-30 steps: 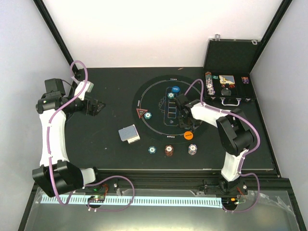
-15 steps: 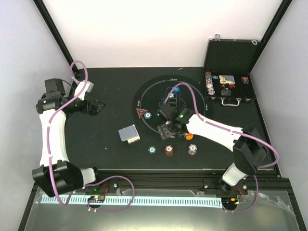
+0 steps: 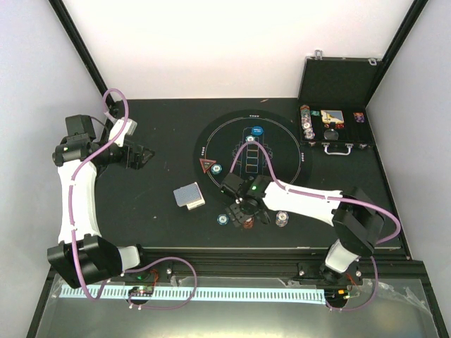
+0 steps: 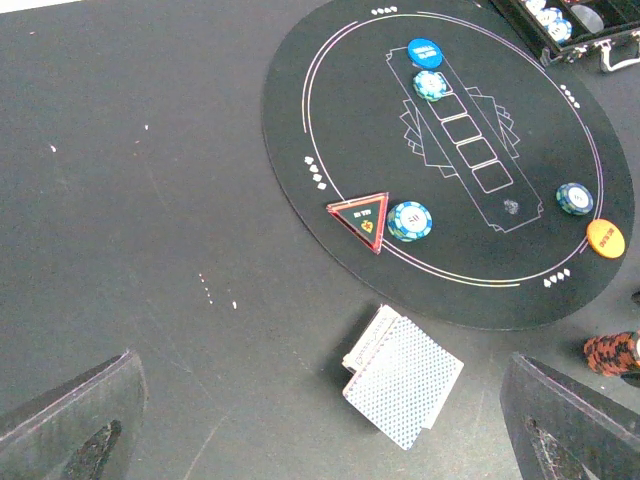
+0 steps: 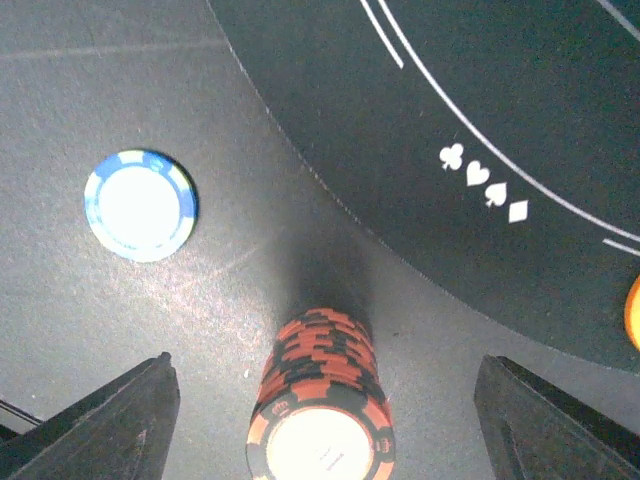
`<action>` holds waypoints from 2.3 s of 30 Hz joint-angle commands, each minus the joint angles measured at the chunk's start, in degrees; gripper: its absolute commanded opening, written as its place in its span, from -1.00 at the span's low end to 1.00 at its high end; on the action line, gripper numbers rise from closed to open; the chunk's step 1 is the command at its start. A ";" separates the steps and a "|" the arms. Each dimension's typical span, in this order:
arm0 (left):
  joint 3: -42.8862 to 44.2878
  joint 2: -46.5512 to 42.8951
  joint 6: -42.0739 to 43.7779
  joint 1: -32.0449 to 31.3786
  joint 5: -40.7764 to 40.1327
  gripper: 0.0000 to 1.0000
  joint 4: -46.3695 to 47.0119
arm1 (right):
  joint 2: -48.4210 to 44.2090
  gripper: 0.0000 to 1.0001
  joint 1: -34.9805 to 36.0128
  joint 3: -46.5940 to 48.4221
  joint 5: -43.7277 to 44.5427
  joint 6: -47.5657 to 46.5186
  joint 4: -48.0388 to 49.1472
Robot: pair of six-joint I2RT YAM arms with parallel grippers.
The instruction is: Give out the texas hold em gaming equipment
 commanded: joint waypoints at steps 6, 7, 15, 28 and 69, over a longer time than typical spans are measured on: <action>2.08 -1.26 -0.06 0.48 0.71 0.97 -0.46 | 1.36 0.53 1.48 -2.18 -1.28 0.82 -0.98; 2.07 -1.30 -0.08 0.49 0.77 0.97 -0.42 | 1.53 0.52 1.57 -2.27 -1.39 0.77 -0.97; 2.09 -1.53 0.01 0.48 0.64 0.98 -0.37 | 2.46 0.32 1.62 -2.22 -1.45 0.51 -0.96; 2.26 -1.30 -0.17 0.48 0.92 0.97 -0.11 | 1.85 0.02 1.63 -0.27 0.13 0.04 -3.47; 1.82 -1.15 0.55 0.49 0.60 0.97 -0.89 | 2.53 -0.15 1.56 1.12 0.01 -1.00 -4.62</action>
